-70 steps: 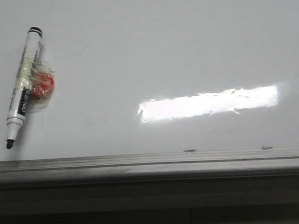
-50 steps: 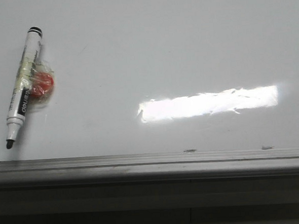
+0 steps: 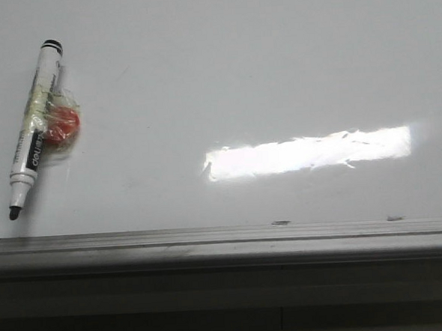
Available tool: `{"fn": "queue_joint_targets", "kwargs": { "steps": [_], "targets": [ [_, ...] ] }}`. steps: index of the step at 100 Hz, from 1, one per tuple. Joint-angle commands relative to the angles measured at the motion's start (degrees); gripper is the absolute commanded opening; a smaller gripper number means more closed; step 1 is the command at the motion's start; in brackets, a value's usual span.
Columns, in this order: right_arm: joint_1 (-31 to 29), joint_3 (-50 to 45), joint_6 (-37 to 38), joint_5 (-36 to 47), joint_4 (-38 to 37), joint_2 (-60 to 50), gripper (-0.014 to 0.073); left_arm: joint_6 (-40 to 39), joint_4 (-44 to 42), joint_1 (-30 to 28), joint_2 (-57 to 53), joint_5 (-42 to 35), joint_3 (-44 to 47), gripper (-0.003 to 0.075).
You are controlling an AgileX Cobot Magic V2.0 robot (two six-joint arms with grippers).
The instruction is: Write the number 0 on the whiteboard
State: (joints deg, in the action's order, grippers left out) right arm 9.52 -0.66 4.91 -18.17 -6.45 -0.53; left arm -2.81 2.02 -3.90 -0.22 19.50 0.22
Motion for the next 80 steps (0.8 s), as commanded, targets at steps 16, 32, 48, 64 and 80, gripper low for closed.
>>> {"fn": "queue_joint_targets", "kwargs": {
  "steps": [16,32,48,64,80],
  "targets": [
    [-0.5,-0.8,-0.7,1.1,-0.3,-1.2,-0.0047,-0.4,0.7,-0.1,-1.7,-2.2,1.8,-0.0020],
    [-0.5,-0.8,-0.7,6.0,-0.5,-1.2,-0.0047,-0.4,-0.5,-0.1,-1.7,-2.7,1.8,-0.0020],
    [-0.5,-0.8,-0.7,16.2,6.5,-1.2,-0.0047,-0.4,24.5,-0.1,-1.7,-9.7,1.8,-0.0020],
    [-0.5,-0.8,-0.7,24.9,16.2,-1.2,-0.0047,-0.4,48.1,-0.1,-1.7,-11.3,1.8,-0.0020],
    [-0.5,-0.7,-0.6,27.9,20.8,-1.2,-0.0047,-0.4,53.8,-0.1,-1.7,-11.7,1.8,-0.0020]
  ]
}}
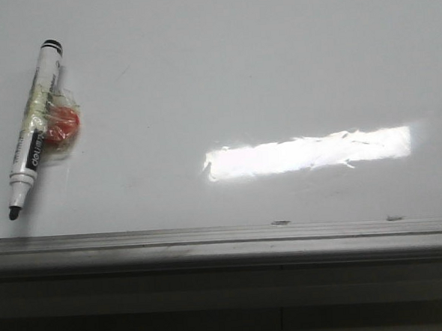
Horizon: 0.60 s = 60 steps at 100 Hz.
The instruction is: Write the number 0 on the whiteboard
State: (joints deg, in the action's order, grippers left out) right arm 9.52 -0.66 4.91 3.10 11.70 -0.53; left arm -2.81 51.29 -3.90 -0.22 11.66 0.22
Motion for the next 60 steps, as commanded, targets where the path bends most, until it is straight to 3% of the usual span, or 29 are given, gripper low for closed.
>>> {"fn": "queue_joint_targets", "kwargs": {
  "steps": [1,12,21,30,45,53,60],
  "targets": [
    [-0.5,-0.7,-0.6,6.7,2.9,-1.2,-0.0047,-0.4,4.6,-0.1,-1.7,-3.9,1.8,-0.0020],
    [-0.5,0.3,-0.3,8.2,3.6,-1.2,-0.0047,0.4,4.9,0.1,-1.7,-3.2,0.1,-0.0020],
    [-0.5,3.9,-0.3,5.7,3.8,-1.1,-0.0047,9.5,3.8,0.8,-1.4,-0.6,-3.8,-0.0020],
    [-0.5,9.7,-0.5,-3.8,3.2,-0.6,-0.0047,17.9,-0.6,1.0,1.3,5.1,-10.2,-0.0020],
    [-0.5,19.0,-4.3,-19.8,0.2,2.6,-0.0047,24.8,-13.4,1.0,11.6,18.8,-23.3,-0.0019],
    [-0.5,23.0,-7.6,-23.5,0.0,4.9,-0.0033,25.9,-17.9,2.0,17.7,23.2,-28.8,-0.0016],
    [-0.5,25.3,-9.3,-24.4,0.0,6.6,0.0035,26.2,-18.8,4.3,21.0,23.6,-32.3,0.0015]
  ]
}}
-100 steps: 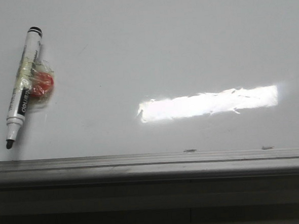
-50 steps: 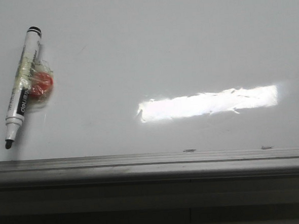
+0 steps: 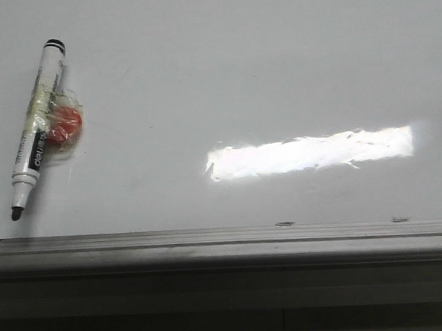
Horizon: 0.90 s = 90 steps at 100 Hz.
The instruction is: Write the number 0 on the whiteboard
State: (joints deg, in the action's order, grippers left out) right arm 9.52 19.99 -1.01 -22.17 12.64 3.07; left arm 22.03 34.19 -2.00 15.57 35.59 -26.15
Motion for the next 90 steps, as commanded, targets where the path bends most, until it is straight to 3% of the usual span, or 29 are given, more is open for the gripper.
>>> {"fn": "queue_joint_targets", "kwargs": {
  "steps": [1,16,25,36,49,73,90],
  "targets": [
    [-0.5,4.8,-3.4,0.7,-0.9,3.4,0.0056,1.6,-1.9,2.8,5.6,-0.2,-6.3,0.0029],
    [-0.5,6.5,-3.5,0.3,-0.9,6.9,0.0307,9.0,-6.0,11.6,13.4,5.1,-12.3,0.0246],
    [-0.5,6.6,-3.5,-1.3,-0.9,9.2,0.0400,7.4,-15.7,18.9,19.0,11.2,-15.9,0.0272],
    [-0.5,6.6,-3.5,-2.6,-0.9,10.6,0.0402,-7.2,-25.2,25.4,25.4,15.2,-19.4,0.0272],
    [-0.5,6.6,-3.5,-2.5,-0.9,10.7,0.0401,-16.0,-23.0,31.8,31.1,12.6,-21.0,0.0273],
    [-0.5,6.6,-3.5,-2.7,-0.9,10.7,0.0401,-26.4,-19.1,37.7,39.9,3.8,-21.0,0.0273],
    [-0.5,6.6,-3.5,-2.7,-0.9,10.7,0.0401,-26.4,-19.2,37.7,45.0,3.2,-21.0,0.0273]
  ]
}}
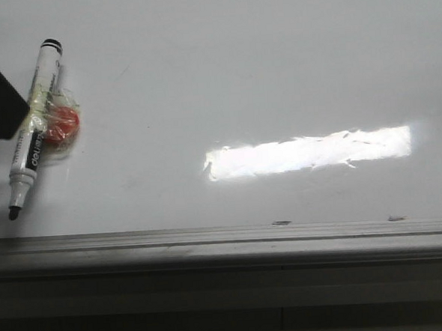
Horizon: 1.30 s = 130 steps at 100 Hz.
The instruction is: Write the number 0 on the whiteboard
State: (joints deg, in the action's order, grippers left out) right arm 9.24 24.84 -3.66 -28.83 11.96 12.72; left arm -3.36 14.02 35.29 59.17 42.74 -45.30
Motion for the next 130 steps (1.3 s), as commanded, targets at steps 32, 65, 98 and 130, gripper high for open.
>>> {"fn": "queue_joint_targets", "kwargs": {
  "steps": [32,65,98,130],
  "targets": [
    [-0.3,1.8,-0.8,4.0,-0.2,1.1,0.0401,-1.0,0.2,0.4,8.1,-7.2,-1.9,0.0262],
    [-0.3,2.0,-1.4,4.0,2.2,1.1,0.0401,0.0,-2.9,0.4,10.1,-7.0,-1.8,-0.0018],
    [-0.3,15.0,-44.4,-13.7,29.9,8.2,0.0401,26.4,0.7,12.7,4.3,-3.5,-6.4,-0.0020],
    [14.0,24.2,-56.0,-19.0,36.5,21.4,0.0401,40.0,-7.5,26.2,3.0,-3.2,-8.8,-0.0020]
  ]
}}
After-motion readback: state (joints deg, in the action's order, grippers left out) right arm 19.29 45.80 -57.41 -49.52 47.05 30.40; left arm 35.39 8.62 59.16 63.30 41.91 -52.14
